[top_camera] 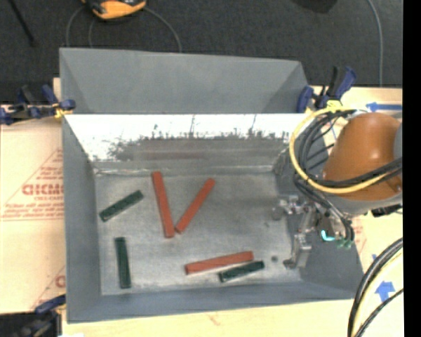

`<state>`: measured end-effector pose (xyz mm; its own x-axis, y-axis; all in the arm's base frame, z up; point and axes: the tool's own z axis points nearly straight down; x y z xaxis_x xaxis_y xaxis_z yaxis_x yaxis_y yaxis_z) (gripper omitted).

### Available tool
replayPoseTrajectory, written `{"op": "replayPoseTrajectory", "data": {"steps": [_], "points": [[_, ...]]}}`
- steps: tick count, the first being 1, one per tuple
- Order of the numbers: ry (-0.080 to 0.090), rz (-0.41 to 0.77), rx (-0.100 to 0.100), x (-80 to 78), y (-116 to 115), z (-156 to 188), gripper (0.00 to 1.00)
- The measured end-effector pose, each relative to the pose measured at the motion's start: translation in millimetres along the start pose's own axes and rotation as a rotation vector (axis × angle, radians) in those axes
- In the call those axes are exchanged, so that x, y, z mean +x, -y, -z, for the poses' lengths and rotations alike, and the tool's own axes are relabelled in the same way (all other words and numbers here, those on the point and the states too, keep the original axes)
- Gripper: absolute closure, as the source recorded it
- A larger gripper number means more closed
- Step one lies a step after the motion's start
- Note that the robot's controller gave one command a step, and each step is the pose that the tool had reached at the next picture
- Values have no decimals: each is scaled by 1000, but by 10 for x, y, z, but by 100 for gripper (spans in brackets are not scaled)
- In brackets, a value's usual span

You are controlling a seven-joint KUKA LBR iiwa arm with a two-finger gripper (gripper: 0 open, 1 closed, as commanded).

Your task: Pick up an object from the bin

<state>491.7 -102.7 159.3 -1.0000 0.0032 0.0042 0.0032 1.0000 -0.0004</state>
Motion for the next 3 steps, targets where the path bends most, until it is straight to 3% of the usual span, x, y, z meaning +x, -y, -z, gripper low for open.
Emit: {"op": "replayPoseTrajectory", "data": {"steps": [1,2,3], "points": [[7,4,1,-20,-3,36,0],[9,100,1,32,-628,-386,0],[6,-71,-1,-41,-903,-244,0]]}}
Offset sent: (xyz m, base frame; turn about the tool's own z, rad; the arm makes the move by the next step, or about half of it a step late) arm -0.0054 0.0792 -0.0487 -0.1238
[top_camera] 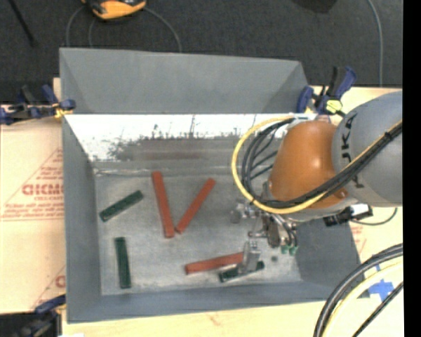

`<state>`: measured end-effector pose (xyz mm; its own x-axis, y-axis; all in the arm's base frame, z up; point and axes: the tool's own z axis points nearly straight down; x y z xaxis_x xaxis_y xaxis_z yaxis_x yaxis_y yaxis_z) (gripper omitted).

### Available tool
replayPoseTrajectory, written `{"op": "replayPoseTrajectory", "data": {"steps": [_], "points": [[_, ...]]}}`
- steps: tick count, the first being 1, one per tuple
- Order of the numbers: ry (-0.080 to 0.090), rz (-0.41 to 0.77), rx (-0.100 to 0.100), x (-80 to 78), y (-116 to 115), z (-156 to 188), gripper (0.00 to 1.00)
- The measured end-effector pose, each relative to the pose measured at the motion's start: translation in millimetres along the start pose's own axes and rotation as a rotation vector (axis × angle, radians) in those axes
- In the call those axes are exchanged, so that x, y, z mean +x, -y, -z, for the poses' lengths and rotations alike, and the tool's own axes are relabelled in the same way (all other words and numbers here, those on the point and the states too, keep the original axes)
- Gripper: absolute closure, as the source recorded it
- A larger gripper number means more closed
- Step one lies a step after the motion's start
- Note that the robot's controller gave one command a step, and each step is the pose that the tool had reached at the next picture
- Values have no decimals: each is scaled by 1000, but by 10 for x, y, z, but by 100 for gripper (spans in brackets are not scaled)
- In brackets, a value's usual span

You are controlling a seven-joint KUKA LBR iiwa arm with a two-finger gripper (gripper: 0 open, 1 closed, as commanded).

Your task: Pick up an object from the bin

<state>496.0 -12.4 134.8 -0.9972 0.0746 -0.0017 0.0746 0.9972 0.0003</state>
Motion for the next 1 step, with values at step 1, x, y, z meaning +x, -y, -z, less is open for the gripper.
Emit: {"op": "replayPoseTrajectory", "data": {"steps": [1], "points": [[1,101,1,116,-280,-283,0]]}}
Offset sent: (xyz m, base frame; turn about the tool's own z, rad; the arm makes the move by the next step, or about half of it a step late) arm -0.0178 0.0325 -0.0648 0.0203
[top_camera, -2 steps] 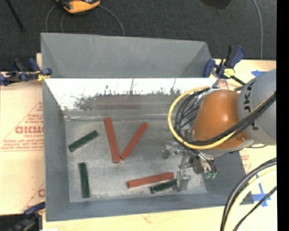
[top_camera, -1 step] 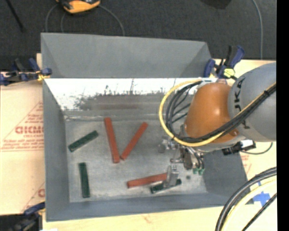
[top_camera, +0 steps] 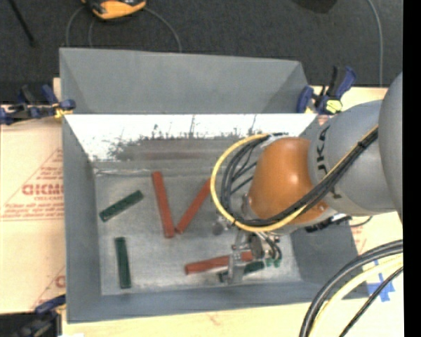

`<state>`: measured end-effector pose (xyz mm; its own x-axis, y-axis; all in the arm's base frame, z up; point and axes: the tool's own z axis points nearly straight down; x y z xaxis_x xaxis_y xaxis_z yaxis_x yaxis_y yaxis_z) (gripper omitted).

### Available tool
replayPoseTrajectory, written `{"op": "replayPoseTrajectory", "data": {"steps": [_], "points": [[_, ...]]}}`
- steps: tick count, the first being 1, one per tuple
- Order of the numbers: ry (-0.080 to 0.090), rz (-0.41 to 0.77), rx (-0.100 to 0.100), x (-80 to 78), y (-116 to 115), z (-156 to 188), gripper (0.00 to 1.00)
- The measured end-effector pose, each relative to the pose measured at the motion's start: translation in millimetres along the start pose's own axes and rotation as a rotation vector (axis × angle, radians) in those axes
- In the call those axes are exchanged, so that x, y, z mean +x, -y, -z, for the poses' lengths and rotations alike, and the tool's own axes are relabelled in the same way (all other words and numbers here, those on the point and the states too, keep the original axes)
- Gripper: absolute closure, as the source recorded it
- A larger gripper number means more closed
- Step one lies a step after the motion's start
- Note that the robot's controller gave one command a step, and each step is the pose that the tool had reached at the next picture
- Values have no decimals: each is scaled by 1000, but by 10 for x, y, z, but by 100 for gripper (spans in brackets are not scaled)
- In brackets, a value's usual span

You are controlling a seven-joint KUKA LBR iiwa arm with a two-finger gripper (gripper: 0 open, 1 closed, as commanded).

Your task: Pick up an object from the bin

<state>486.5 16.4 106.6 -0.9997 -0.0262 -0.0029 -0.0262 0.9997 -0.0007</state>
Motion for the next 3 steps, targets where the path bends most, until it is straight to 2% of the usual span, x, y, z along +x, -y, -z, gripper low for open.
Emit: {"op": "replayPoseTrajectory", "data": {"steps": [1,2,3], "points": [[4,-122,-1,67,-31,-373,0],[-2,-28,0,128,-279,-360,100],[-2,-28,0,128,-278,-360,100]]}}
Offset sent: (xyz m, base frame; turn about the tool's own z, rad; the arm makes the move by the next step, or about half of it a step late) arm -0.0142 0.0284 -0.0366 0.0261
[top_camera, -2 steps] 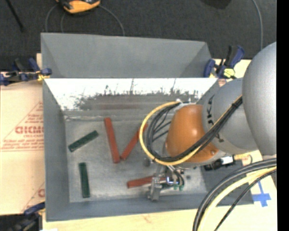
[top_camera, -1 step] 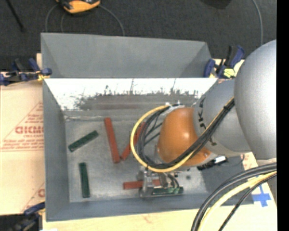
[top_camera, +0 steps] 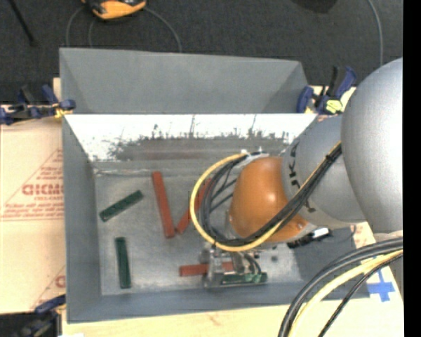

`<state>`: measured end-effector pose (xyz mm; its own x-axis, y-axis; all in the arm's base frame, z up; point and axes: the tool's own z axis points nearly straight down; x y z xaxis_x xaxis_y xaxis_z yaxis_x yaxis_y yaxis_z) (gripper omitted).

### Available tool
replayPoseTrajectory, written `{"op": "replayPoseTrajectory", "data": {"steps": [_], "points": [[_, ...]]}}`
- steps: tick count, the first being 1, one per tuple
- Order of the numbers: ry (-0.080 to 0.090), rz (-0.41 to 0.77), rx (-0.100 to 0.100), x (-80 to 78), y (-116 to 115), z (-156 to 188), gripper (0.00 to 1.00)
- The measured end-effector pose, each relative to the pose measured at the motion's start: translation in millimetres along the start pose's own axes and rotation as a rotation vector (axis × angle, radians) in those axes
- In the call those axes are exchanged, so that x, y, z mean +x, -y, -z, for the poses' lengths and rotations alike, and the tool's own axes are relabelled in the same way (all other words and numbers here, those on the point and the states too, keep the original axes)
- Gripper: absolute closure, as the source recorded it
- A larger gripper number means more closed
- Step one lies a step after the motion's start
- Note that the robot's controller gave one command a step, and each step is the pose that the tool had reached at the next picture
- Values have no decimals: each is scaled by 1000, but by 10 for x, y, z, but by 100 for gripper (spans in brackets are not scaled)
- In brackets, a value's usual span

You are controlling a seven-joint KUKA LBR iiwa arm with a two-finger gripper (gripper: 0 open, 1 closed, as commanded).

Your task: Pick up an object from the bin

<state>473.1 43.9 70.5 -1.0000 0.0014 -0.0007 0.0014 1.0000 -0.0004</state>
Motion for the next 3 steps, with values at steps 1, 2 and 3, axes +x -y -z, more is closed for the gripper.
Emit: {"op": "replayPoseTrajectory", "data": {"steps": [1,2,3], "points": [[1,1,0,1,1,20,100],[1,1,0,2,3,68,100],[-4,1,0,12,5,139,100]]}}
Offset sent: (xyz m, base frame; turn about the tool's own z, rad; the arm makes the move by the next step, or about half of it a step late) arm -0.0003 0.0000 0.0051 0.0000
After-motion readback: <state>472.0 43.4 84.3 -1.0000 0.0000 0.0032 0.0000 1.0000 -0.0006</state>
